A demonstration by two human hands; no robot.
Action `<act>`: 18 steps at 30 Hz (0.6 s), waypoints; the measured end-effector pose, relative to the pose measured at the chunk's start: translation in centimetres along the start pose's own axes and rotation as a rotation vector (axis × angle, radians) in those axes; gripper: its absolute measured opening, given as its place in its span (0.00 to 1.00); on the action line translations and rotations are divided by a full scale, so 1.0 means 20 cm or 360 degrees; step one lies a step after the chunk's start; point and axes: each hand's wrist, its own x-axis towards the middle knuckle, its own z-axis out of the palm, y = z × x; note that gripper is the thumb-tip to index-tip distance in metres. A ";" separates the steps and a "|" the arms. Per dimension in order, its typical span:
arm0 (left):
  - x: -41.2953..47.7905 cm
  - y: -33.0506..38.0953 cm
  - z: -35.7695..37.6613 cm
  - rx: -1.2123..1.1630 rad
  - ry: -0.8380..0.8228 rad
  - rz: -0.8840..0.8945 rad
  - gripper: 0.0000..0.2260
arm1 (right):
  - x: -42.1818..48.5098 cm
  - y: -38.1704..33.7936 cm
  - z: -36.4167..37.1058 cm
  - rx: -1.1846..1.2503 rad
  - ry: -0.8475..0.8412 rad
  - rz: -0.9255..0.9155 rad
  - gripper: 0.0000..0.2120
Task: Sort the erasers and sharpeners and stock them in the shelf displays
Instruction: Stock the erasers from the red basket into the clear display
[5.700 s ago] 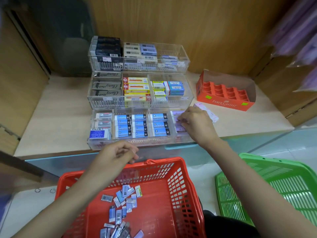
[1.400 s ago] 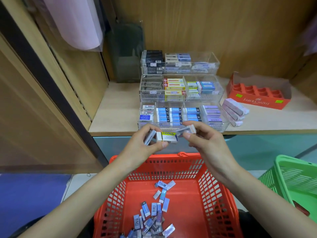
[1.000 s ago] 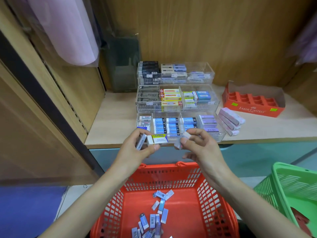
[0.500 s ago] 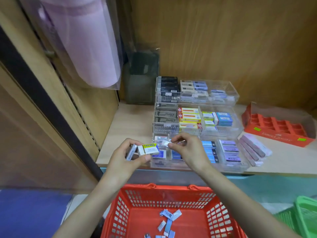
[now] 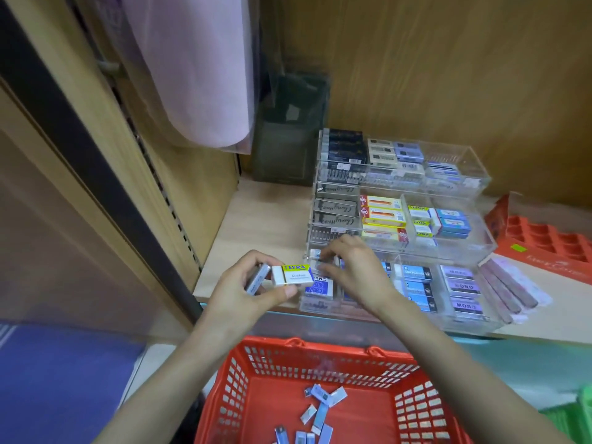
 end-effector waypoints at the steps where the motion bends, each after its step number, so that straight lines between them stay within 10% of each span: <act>1: 0.00 0.00 0.00 0.0005 -0.0005 -0.0003 0.11 | -0.01 0.01 -0.01 -0.0052 -0.0069 -0.0020 0.09; 9: -0.01 0.02 0.01 -0.0014 -0.0017 -0.0006 0.11 | 0.01 -0.03 -0.02 -0.0391 -0.0100 0.0007 0.09; 15: -0.01 0.06 0.09 -0.0113 -0.0087 -0.0024 0.10 | -0.16 -0.18 -0.27 0.1219 -0.0222 0.0246 0.07; 18: -0.02 0.05 0.14 -0.0056 -0.0127 0.0011 0.13 | -0.27 -0.22 -0.30 0.1312 -0.0388 0.0230 0.11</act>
